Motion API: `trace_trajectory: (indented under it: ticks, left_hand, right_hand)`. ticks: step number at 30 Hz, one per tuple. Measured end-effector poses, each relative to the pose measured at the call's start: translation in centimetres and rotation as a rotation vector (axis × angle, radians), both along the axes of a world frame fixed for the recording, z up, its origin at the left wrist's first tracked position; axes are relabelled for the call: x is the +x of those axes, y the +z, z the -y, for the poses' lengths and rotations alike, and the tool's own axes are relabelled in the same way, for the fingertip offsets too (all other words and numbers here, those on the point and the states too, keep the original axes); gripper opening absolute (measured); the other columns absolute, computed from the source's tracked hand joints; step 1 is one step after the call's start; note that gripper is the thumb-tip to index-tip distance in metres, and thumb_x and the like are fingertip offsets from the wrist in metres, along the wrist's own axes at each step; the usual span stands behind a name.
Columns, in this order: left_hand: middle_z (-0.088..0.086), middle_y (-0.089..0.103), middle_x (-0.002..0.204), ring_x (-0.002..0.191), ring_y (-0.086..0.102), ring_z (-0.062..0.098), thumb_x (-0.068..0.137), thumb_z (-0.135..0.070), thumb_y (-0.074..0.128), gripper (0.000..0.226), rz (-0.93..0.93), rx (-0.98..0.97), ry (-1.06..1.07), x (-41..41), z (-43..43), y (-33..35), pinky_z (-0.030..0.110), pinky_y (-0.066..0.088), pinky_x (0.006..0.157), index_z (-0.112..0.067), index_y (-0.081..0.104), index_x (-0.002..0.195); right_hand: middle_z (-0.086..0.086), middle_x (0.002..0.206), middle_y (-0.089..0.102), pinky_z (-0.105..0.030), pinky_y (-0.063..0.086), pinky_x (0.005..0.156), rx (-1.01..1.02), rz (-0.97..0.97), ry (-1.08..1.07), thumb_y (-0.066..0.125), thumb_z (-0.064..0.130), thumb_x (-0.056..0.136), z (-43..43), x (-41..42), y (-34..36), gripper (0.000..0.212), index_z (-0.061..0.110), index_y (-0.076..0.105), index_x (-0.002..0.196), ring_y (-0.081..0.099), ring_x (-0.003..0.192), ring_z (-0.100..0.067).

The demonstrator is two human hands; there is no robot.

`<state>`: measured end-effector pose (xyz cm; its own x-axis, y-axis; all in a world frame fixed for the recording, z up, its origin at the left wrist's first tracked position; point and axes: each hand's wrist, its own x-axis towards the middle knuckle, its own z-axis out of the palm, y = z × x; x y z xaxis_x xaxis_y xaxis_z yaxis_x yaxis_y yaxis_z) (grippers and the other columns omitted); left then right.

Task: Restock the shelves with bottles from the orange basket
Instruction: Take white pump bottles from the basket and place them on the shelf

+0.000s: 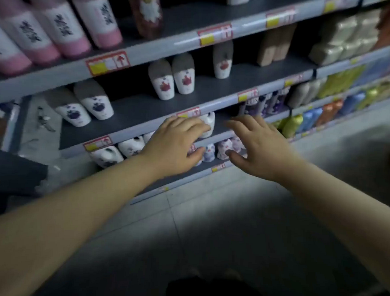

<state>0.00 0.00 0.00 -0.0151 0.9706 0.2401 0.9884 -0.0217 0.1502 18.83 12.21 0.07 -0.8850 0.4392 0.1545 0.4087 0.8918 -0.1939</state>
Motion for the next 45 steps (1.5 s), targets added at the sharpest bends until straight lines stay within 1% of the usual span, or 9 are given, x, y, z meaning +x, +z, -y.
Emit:
trace_trajectory:
  ticks: [8,12,16,19,23,27,31,37,45]
  left_hand:
    - [0.003,0.060,0.125,0.112,0.056,0.029,0.081,-0.043,0.040,0.054,0.068,-0.183,-0.212,4.5,-6.3,-5.5,0.038,0.036,0.097,-0.015,0.059,0.124]
    - [0.003,0.058,0.128,0.118,0.053,0.027,0.082,-0.044,0.041,0.055,0.083,-0.249,-0.340,8.4,-11.4,-7.6,0.040,0.036,0.100,-0.017,0.055,0.128]
    - [0.007,0.056,0.129,0.118,0.051,0.029,0.081,-0.043,0.040,0.058,0.113,-0.326,-0.443,13.6,-18.0,-9.9,0.040,0.041,0.098,-0.014,0.053,0.129]
    - [0.006,0.054,0.132,0.120,0.050,0.029,0.080,-0.045,0.037,0.060,0.087,-0.378,-0.474,17.7,-23.1,-11.2,0.040,0.038,0.100,-0.015,0.052,0.130]
    - [0.007,0.049,0.139,0.128,0.044,0.027,0.081,-0.045,0.035,0.062,0.091,-0.432,-0.505,22.6,-29.7,-11.8,0.041,0.034,0.105,-0.016,0.050,0.134]
    - [0.006,0.046,0.142,0.131,0.041,0.025,0.083,-0.034,0.047,0.057,0.091,-0.459,-0.542,26.4,-36.5,-11.9,0.043,0.030,0.109,-0.016,0.047,0.137]
    - [0.006,0.044,0.144,0.134,0.040,0.025,0.083,-0.034,0.046,0.057,0.055,-0.477,-0.607,29.6,-43.8,-12.4,0.044,0.025,0.112,-0.015,0.046,0.138]
    - [0.011,0.046,0.142,0.126,0.048,0.031,0.078,-0.045,0.033,0.068,-0.007,-0.473,-0.728,33.5,-58.5,-13.5,0.042,0.036,0.105,-0.013,0.049,0.135]
    - [0.013,0.044,0.142,0.128,0.045,0.032,0.081,-0.034,0.046,0.060,-0.003,-0.565,-0.846,40.6,-76.8,-13.9,0.048,0.039,0.105,-0.012,0.047,0.136]
  right_hand:
    - [-0.010,0.129,0.053,-0.046,0.038,0.100,-0.054,0.120,-0.272,0.036,0.053,0.078,-0.8,7.1,-5.5,0.069,0.015,0.046,0.136,0.050,0.115,-0.035]
    - [-0.011,0.131,0.053,-0.045,0.038,0.100,-0.104,0.146,-0.388,0.044,0.048,0.080,-2.9,11.5,-7.5,0.066,0.015,0.046,0.137,0.050,0.117,-0.035]
    - [-0.011,0.130,0.054,-0.045,0.040,0.098,-0.171,0.155,-0.499,0.038,0.049,0.077,-6.9,16.8,-9.7,0.069,0.014,0.047,0.135,0.051,0.117,-0.034]
    - [-0.011,0.132,0.052,-0.048,0.037,0.103,-0.228,0.179,-0.548,0.036,0.050,0.076,-11.3,20.9,-11.2,0.072,0.014,0.045,0.137,0.049,0.119,-0.035]
    - [-0.011,0.133,0.051,-0.054,0.032,0.107,-0.261,0.168,-0.630,0.055,0.043,0.081,-17.5,26.2,-12.3,0.065,0.014,0.044,0.138,0.049,0.120,-0.036]
    - [-0.010,0.134,0.049,-0.051,0.034,0.107,-0.317,0.155,-0.689,0.050,0.043,0.081,-23.6,30.4,-12.8,0.065,0.015,0.042,0.139,0.047,0.123,-0.035]
    - [-0.011,0.134,0.049,-0.048,0.037,0.103,-0.339,0.106,-0.755,0.049,0.042,0.081,-29.7,33.5,-13.2,0.065,0.013,0.042,0.139,0.046,0.122,-0.036]
    - [-0.011,0.138,0.045,-0.045,0.035,0.103,-0.336,0.087,-0.876,0.059,0.037,0.084,-41.0,37.6,-14.5,0.064,0.014,0.039,0.141,0.044,0.124,-0.034]
    - [-0.009,0.140,0.043,-0.041,0.039,0.101,-0.423,0.017,-1.057,0.059,0.037,0.086,-55.9,42.2,-14.8,0.063,0.016,0.038,0.142,0.043,0.123,-0.031]
